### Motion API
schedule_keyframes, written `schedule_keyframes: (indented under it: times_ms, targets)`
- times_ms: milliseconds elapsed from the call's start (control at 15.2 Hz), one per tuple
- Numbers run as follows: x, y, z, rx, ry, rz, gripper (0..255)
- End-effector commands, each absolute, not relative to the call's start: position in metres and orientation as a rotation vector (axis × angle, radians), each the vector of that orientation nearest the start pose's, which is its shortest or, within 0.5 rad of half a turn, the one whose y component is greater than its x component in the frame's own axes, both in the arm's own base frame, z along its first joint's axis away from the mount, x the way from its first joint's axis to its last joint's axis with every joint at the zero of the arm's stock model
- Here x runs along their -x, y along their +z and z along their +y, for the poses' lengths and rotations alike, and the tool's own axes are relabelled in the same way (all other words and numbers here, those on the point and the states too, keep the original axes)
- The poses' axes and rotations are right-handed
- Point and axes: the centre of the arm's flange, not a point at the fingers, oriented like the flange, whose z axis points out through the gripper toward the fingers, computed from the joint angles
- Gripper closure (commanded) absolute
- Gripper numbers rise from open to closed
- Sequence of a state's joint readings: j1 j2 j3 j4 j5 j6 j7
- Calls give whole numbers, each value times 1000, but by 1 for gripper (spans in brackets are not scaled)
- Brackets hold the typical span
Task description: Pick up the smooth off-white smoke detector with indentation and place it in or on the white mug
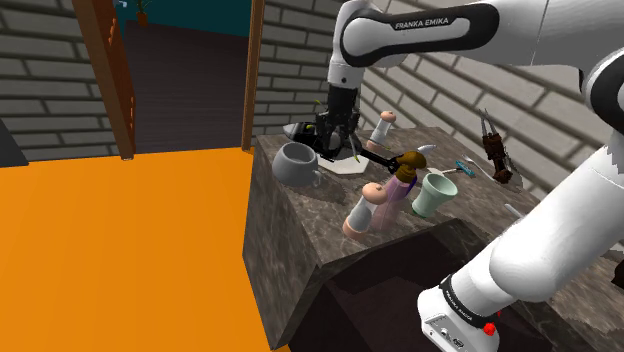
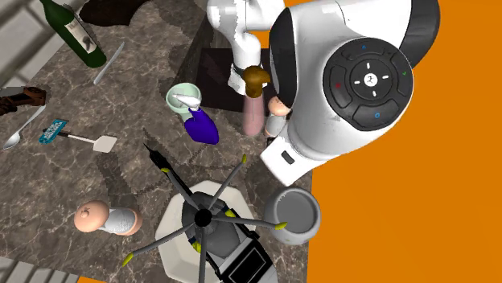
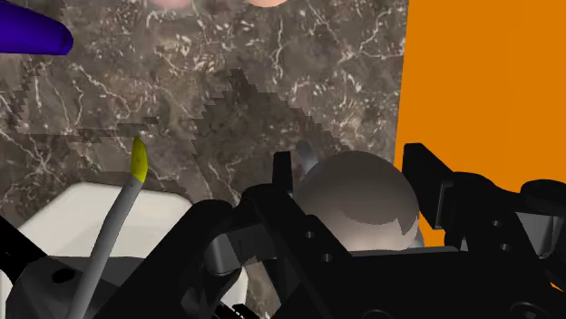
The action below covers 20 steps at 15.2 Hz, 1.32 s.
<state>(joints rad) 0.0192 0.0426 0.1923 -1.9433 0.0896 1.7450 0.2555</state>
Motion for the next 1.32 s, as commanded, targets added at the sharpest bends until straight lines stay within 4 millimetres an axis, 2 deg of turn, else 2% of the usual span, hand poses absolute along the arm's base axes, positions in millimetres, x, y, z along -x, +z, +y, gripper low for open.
schedule_keyframes:
  times_ms: [0, 330, 1254]
  targets:
    - [-554, 442, 125, 3078, 396, 107, 255]
    - [-616, 445, 132, 3078, 396, 107, 255]
    - [-616, 371, 132, 3078, 396, 107, 255]
